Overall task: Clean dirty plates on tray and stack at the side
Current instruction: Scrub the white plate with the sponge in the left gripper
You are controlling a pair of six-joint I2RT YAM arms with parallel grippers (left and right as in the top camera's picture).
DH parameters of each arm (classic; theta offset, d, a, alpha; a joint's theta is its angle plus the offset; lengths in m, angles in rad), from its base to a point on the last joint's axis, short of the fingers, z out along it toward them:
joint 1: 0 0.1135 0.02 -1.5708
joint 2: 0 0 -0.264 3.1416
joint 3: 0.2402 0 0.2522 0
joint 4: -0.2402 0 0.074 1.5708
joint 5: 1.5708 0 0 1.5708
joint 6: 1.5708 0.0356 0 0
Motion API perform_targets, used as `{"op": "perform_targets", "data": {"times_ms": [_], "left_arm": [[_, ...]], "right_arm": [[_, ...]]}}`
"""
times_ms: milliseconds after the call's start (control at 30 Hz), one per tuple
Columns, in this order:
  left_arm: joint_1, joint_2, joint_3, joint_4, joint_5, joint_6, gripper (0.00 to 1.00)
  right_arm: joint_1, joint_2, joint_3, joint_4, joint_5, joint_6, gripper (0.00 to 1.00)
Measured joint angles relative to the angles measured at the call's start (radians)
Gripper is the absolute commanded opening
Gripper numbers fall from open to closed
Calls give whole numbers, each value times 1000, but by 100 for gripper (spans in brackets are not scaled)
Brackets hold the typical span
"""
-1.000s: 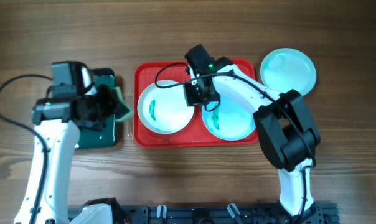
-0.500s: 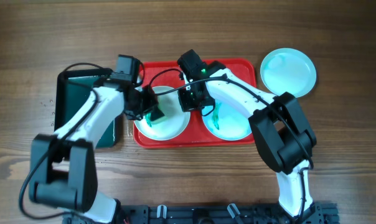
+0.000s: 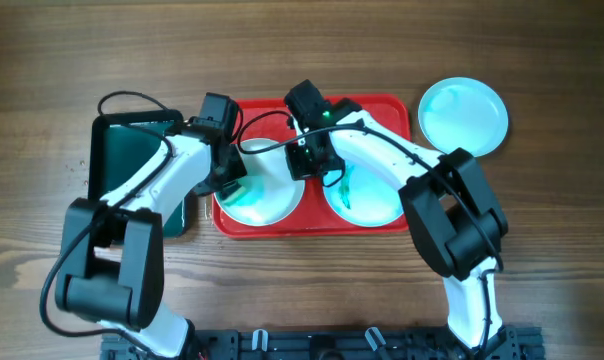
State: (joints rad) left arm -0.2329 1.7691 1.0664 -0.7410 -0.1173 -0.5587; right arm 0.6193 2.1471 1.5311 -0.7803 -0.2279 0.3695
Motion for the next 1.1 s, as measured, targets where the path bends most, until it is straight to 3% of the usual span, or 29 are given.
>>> {"op": "perform_targets", "data": {"times_ms": [100, 333, 433, 567, 733, 867, 1000, 1100], "left_arm": [[3, -44, -10, -7, -2, 0, 4], [1, -53, -51, 116, 262, 0, 4], [-5, -32, -72, 121, 301, 0, 4], [-10, -32, -72, 88, 196, 0, 4], [-15, -61, -50, -85, -35, -23, 4], [-9, -224, -22, -160, -165, -68, 4], [32, -434, -6, -154, -142, -84, 4], [145, -528, 1, -158, -61, -90, 4]], "right_arm": [[3, 0, 0, 3, 0, 0, 4], [3, 0, 0, 3, 0, 0, 4], [3, 0, 0, 2, 0, 0, 4], [3, 0, 0, 2, 0, 0, 4], [7, 0, 0, 8, -8, 0, 4], [15, 0, 0, 10, -7, -5, 4], [15, 0, 19, -10, 8, -40, 4], [18, -40, 62, -55, 108, -72, 4]]}}
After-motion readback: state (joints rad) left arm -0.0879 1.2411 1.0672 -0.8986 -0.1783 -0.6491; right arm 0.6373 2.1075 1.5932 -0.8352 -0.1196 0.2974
